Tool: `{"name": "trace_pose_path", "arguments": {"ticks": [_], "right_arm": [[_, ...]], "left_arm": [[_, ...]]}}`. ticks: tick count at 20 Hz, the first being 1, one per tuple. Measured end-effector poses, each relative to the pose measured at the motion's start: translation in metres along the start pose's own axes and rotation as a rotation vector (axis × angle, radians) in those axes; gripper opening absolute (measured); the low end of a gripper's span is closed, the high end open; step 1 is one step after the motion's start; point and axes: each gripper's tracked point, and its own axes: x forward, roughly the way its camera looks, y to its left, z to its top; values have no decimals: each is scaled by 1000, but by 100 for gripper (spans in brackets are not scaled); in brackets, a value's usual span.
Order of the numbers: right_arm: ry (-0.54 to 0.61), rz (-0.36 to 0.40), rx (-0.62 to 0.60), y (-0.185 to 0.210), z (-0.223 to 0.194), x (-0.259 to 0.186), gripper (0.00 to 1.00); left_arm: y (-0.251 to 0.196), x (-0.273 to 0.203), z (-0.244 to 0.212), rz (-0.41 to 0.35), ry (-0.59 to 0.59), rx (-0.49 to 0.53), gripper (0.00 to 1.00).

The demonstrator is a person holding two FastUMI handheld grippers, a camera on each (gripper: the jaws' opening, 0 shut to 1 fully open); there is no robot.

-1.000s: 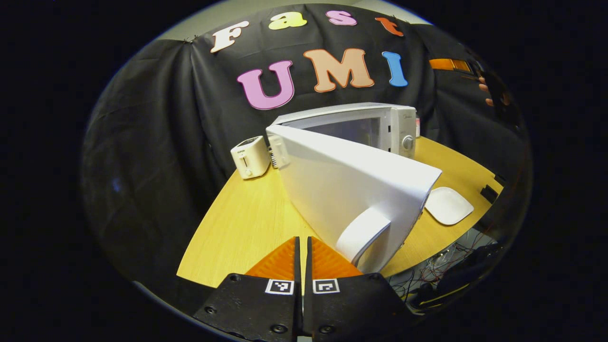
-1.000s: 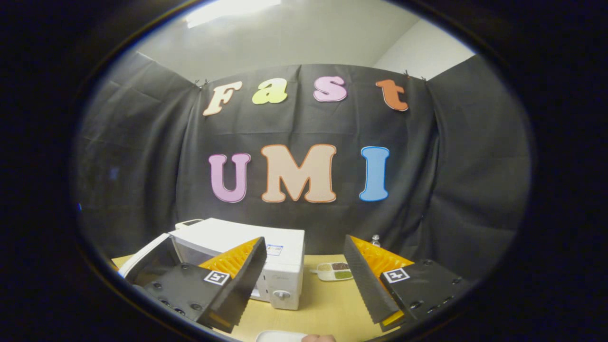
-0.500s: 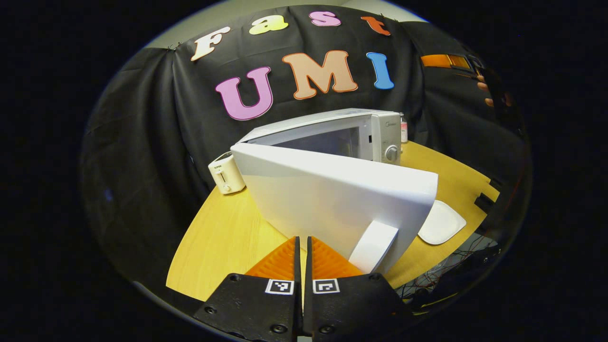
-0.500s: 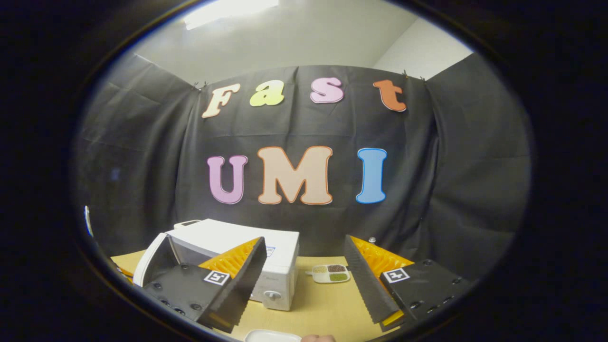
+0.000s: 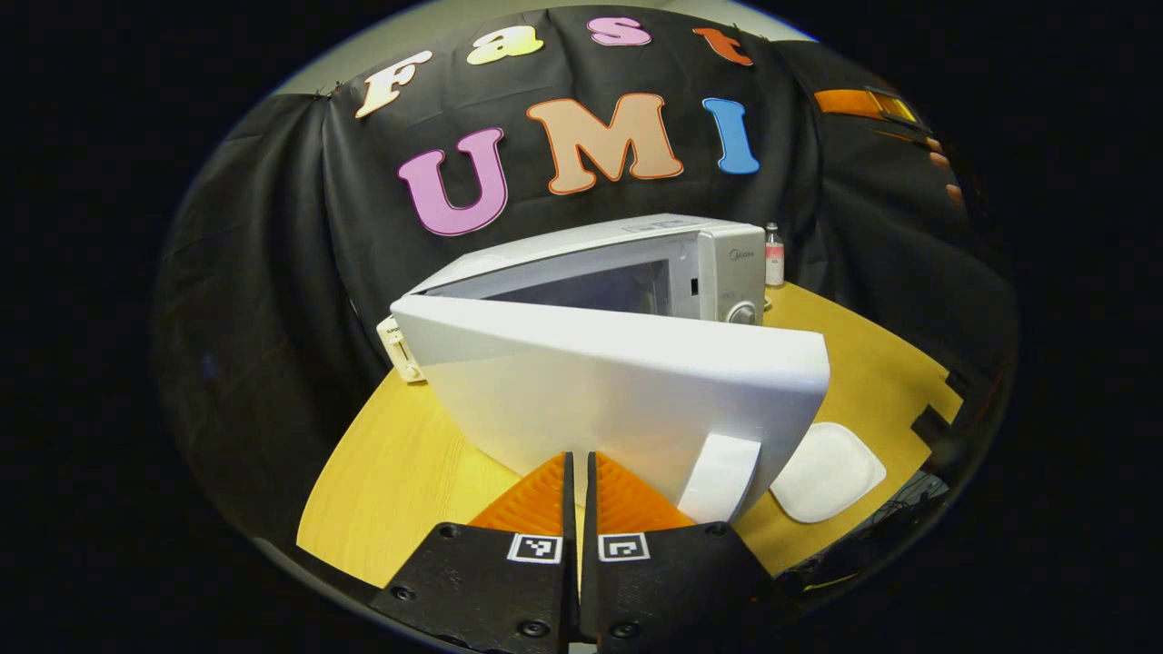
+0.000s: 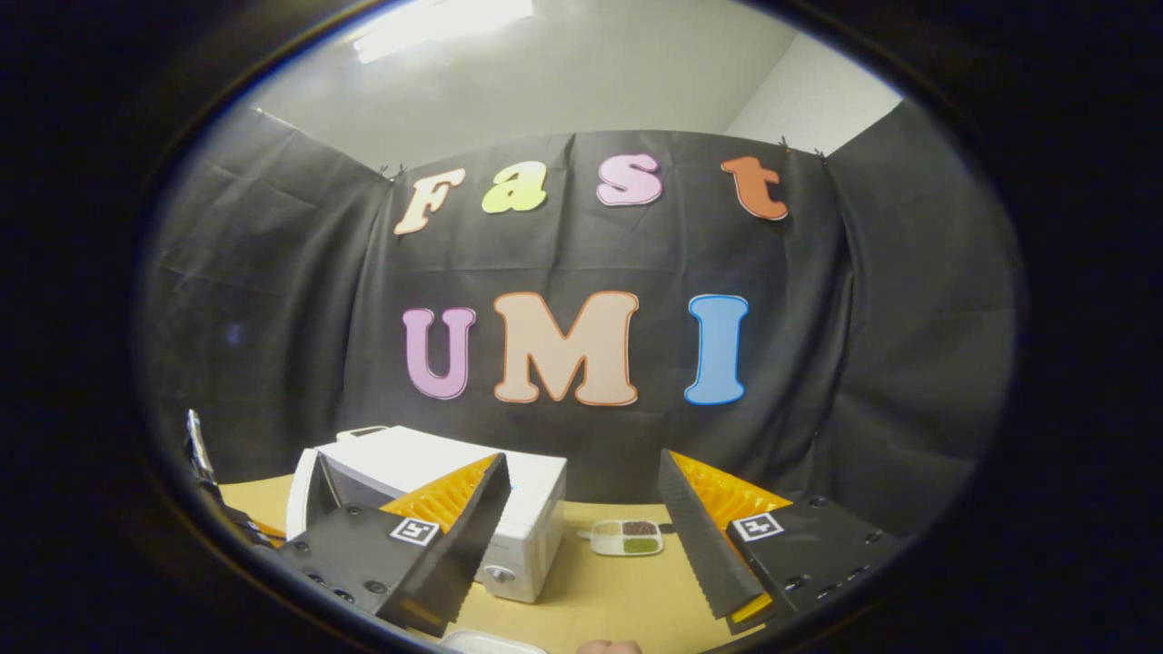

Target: Open the microwave oven with the left hand, put the food in, and close the microwave oven.

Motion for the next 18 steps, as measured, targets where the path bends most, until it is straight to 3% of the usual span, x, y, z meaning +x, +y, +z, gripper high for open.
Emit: {"name": "trace_pose_path", "arguments": {"ticks": [18], "right_arm": [[10,-5,12,-27,-2,-6,96]], "left_arm": [[-46,100,74,-58,-73,30,0]]}}
